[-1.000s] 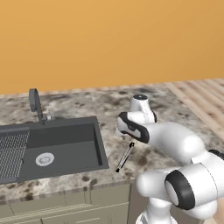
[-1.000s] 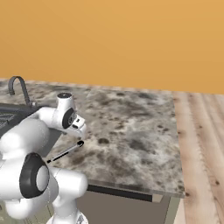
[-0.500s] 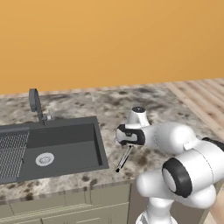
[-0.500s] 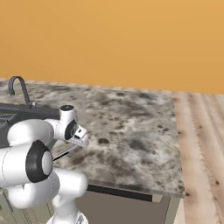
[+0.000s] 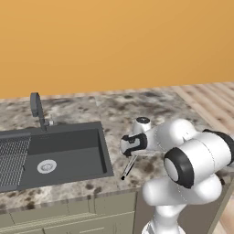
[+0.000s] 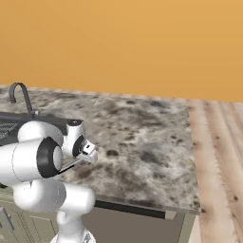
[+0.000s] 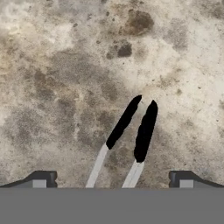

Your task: Pick up the tongs from the counter and place them near the plate next to the oven.

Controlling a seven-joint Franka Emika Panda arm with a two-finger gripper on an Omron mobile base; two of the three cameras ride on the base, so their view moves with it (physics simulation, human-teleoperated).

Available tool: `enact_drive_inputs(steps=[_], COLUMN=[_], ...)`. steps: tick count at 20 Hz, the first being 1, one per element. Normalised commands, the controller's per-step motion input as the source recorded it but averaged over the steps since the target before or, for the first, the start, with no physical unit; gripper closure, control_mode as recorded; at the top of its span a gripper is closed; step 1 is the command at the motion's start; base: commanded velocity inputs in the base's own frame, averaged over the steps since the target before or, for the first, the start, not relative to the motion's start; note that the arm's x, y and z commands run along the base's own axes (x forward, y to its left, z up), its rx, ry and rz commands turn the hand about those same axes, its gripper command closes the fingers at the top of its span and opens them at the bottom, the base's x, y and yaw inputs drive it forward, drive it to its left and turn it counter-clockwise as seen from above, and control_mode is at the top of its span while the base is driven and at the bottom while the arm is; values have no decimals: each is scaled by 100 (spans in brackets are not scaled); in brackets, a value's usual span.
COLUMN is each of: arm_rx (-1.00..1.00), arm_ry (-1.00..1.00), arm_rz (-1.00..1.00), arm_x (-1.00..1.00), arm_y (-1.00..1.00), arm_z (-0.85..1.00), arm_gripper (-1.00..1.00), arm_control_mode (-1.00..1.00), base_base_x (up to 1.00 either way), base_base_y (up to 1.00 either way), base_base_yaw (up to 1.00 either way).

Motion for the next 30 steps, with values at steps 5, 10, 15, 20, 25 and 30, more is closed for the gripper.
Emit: enact_drive_inputs(steps=[5,10,15,20,25,30], arm_rx=[0,0,0,0,-1,0], arm_ry=[-2,-1,-1,-22,-49,-51], arm_rz=[-3,-1,0,0,0,0], arm_x=[29,7,-2,-24,-45,-56], arm_y=[6,0,0,0,0,-7], arm_z=[-43,-14,0,40,100,100], arm_gripper=[-100,100,100,100,100,100], arm_control_mode=[-100,-100,-100,-100,-100,-100], base_base_x=[0,0,0,0,0,0], base_base_y=[0,0,0,0,0,0], base_base_yaw=[0,0,0,0,0,0])
